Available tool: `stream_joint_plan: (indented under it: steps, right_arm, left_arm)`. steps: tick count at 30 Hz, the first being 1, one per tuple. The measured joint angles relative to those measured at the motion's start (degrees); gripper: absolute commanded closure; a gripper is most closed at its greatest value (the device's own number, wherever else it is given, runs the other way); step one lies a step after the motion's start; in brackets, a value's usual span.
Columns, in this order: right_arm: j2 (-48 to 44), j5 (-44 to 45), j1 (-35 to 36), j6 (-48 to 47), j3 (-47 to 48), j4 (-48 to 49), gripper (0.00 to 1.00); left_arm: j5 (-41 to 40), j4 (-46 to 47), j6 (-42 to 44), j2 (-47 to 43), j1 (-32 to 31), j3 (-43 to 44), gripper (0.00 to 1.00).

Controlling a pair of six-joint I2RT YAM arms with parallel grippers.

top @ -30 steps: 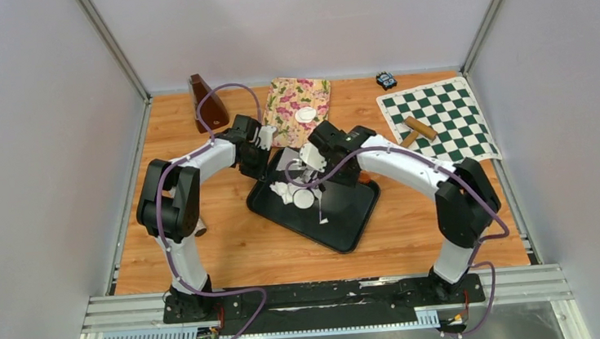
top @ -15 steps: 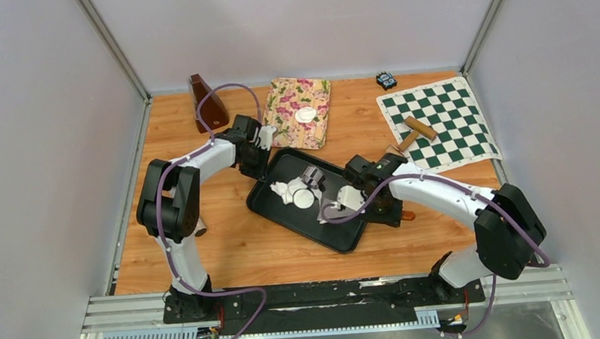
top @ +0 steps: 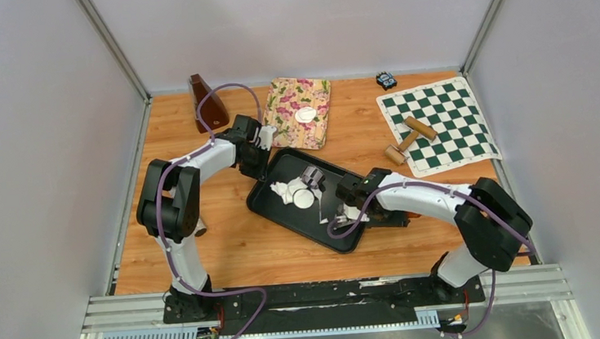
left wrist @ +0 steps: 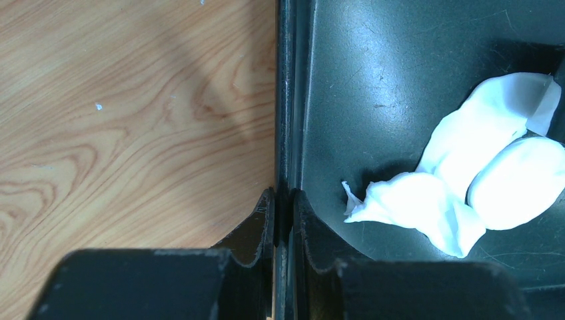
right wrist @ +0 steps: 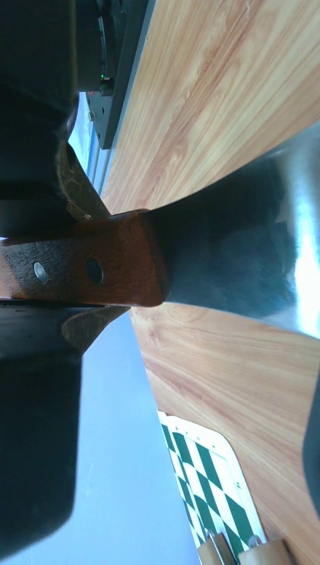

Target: Roll out the dumpling wrappers from the dough

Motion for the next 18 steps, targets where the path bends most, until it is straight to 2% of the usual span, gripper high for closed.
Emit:
stream_joint_plan:
  steps: [7, 18]
  right_arm:
    - [4.7, 2.3, 3.4, 1.4, -0.1, 1.1, 1.0]
    - [10.4, 6.7, 4.5, 2.9, 0.2, 4.0, 1.0]
  left_arm:
    - [-0.2, 0.0, 0.0, 0.0, -0.1, 0.0, 1.0]
    - [-0.3, 0.0, 0.0, 0.0, -0.1, 0.0, 1.0]
